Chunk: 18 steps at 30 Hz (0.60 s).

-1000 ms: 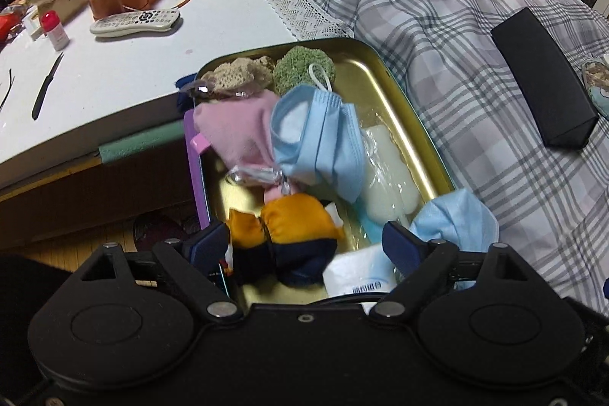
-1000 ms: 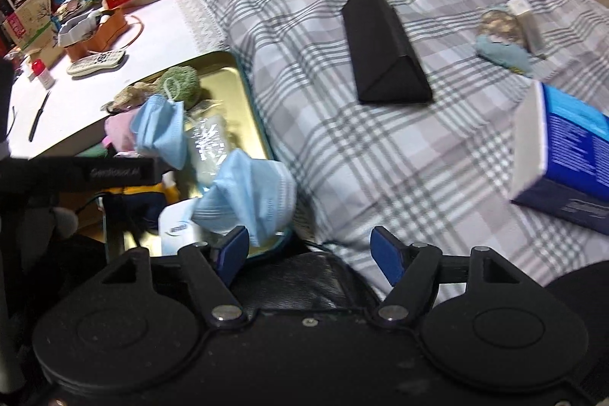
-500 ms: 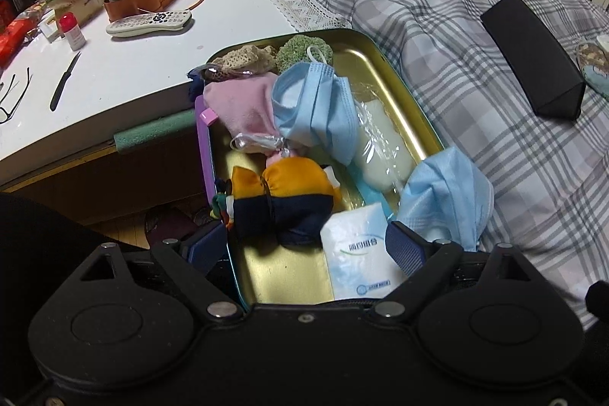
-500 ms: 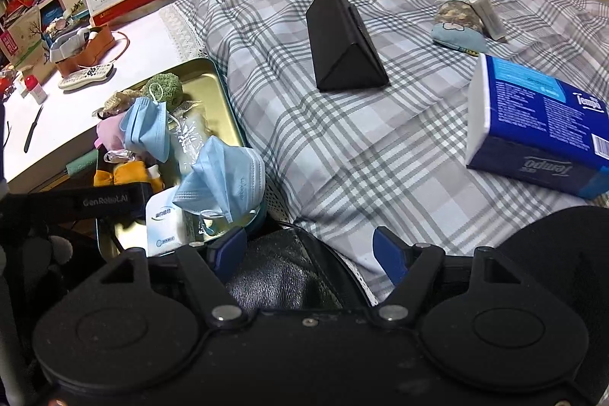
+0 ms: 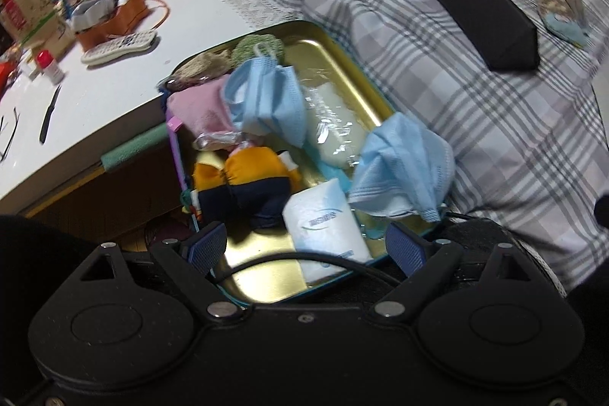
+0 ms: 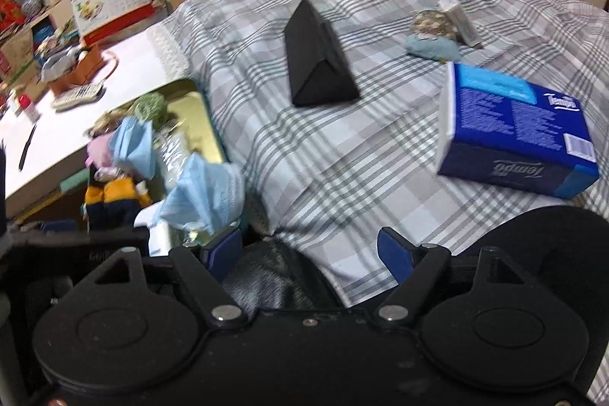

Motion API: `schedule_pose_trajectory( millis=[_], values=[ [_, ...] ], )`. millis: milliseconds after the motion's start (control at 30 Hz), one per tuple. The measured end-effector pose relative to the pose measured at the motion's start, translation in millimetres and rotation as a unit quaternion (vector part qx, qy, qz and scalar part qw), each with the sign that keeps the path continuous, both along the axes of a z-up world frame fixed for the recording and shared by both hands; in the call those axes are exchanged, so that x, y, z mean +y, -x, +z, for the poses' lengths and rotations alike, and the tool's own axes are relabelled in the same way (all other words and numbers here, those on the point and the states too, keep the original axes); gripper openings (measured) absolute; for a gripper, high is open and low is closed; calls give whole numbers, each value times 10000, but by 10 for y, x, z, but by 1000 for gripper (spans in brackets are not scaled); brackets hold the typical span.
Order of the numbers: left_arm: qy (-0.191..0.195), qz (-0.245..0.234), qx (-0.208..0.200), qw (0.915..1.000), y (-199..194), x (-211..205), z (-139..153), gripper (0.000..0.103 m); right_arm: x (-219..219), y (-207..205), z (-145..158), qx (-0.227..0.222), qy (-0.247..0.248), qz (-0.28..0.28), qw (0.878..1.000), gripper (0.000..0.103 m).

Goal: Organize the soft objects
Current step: 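Move both grippers away from the tray back over the bed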

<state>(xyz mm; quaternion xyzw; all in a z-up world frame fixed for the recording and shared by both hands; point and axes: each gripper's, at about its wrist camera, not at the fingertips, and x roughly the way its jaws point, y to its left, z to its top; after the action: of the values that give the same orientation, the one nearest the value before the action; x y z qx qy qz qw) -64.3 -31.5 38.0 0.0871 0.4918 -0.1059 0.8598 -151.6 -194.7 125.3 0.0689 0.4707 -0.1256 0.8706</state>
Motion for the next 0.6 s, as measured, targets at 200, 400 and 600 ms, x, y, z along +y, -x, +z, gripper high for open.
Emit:
schedule_pose_trajectory(
  millis=[200,400,600],
  values=[
    [-106,-496,-47,9987,22,-279,125,88,-377,-25,170,-297,147,-444,9985,86],
    [-77,-832,-124,9964,-14,-560,298,88,-793,-85,386,-726,476,-978,9914,97],
    [-117,-1119,-166,9935,-85,-863,436,88,-1198,-210,513,-979,479,-1490,9828,101]
  ],
)
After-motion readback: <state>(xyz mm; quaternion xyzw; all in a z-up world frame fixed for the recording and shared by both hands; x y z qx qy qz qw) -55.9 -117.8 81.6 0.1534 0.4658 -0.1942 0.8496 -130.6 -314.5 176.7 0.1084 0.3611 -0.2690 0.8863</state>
